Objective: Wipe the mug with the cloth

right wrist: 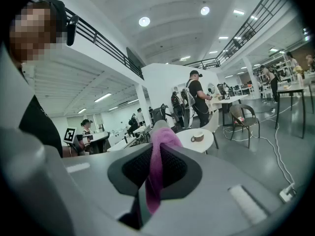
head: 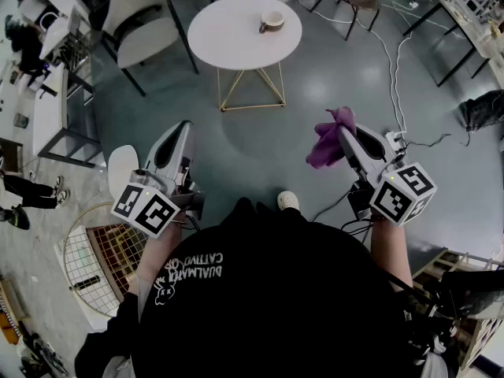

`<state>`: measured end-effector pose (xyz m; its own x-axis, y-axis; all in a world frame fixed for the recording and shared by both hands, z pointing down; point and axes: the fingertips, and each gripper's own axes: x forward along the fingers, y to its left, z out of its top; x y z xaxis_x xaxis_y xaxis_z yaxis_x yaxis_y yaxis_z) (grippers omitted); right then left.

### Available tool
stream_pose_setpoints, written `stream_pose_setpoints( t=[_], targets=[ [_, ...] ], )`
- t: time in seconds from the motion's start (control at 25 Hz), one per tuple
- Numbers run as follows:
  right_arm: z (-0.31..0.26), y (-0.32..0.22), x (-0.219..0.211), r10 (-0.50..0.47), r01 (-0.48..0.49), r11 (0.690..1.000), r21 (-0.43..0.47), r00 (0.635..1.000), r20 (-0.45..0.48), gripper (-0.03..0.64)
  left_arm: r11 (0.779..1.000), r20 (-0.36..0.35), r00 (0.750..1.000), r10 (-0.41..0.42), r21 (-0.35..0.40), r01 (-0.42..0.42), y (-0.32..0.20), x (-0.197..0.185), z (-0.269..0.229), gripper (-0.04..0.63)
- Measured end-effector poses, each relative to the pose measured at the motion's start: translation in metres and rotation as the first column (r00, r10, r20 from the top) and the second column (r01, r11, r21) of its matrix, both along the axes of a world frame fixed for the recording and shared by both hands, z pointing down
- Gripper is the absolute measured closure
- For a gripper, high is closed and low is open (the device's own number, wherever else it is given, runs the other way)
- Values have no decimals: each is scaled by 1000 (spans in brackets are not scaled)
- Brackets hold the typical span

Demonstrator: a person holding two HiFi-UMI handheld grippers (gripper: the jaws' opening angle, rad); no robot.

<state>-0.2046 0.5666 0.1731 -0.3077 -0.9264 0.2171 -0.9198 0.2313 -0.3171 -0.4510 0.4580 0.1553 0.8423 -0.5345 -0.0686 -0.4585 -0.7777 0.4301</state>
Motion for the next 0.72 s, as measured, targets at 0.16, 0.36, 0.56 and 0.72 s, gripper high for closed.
stream_pose_setpoints(
  t=[0.16,0.36,0.56,0.72],
  targets=[
    [3,0,15,-1,1,1000,-2,1000,-3,583,1000,6,1000,-10,-4,10,-1,11,2,595],
    [9,-11,36,-10,10,1000,-9,1000,12,583,1000,24,999,-24,-19,25,-7,27,4,595],
    [19,-32,63,-15,16,1000,-24,999,34,581,998,39,998,-47,-33,48,-21,45,11,595],
    [29,-48,83,-53,55,997,-45,998,39,580,994,25,995,-94,-60,95,-36,59,22,595]
  ],
)
